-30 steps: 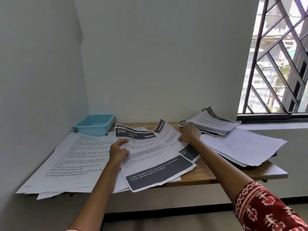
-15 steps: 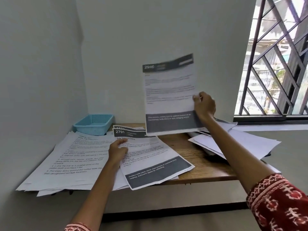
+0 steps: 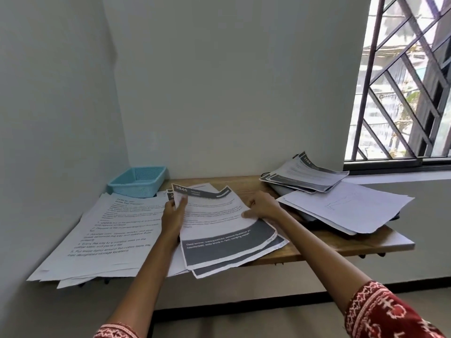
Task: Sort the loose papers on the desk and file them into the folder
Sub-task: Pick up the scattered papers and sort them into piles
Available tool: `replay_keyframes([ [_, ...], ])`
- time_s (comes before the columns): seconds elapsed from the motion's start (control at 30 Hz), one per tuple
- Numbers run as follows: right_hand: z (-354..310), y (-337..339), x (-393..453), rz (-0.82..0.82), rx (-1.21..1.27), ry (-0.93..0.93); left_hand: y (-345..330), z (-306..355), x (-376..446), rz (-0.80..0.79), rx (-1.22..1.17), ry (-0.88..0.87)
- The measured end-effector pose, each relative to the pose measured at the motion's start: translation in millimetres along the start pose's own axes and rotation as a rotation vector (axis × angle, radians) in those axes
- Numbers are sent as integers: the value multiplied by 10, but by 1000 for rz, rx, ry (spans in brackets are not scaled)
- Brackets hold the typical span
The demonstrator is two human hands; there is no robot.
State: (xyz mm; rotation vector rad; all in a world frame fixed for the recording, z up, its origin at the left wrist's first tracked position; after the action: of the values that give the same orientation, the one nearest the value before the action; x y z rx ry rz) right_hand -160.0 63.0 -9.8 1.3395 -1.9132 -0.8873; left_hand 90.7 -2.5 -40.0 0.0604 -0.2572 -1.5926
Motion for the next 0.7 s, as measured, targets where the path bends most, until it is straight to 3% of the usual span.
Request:
replay_keyframes([
  [0.1, -32, 20, -11, 15, 68, 44, -87, 216, -87, -11, -51, -112],
  [0.13, -99, 68, -55, 42, 212, 95, -128, 355, -127, -24, -95, -150],
  [0.23, -216, 262, -153, 48, 986, 142, -216, 873, -172, -65, -230, -271],
  [0.3, -234, 493, -149, 124, 1169, 125, -223, 1288, -206, -64, -271, -367],
  [0.43, -280, 1090, -84, 413, 1147, 172, -146, 2064, -328, 41, -172, -634],
  [0.57, -423, 1522, -294, 651, 965, 330, -113, 2306, -409, 84, -143, -724],
  [0.7, -197, 1129, -388, 572, 810, 259, -185, 1757, -484, 93, -121, -664],
])
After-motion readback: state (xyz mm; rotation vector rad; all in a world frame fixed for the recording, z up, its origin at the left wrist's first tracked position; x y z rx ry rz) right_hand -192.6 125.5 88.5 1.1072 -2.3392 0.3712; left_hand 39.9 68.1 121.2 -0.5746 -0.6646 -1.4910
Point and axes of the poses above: each hand's wrist, its own x-axis towards the middle knuckle, its own y-axis out of the back of the hand, z = x × y, the point moved 9 cm from there along x, towards the middle knuckle, and after that the axes turned 8 degrees about x, right-handed, at the moved point
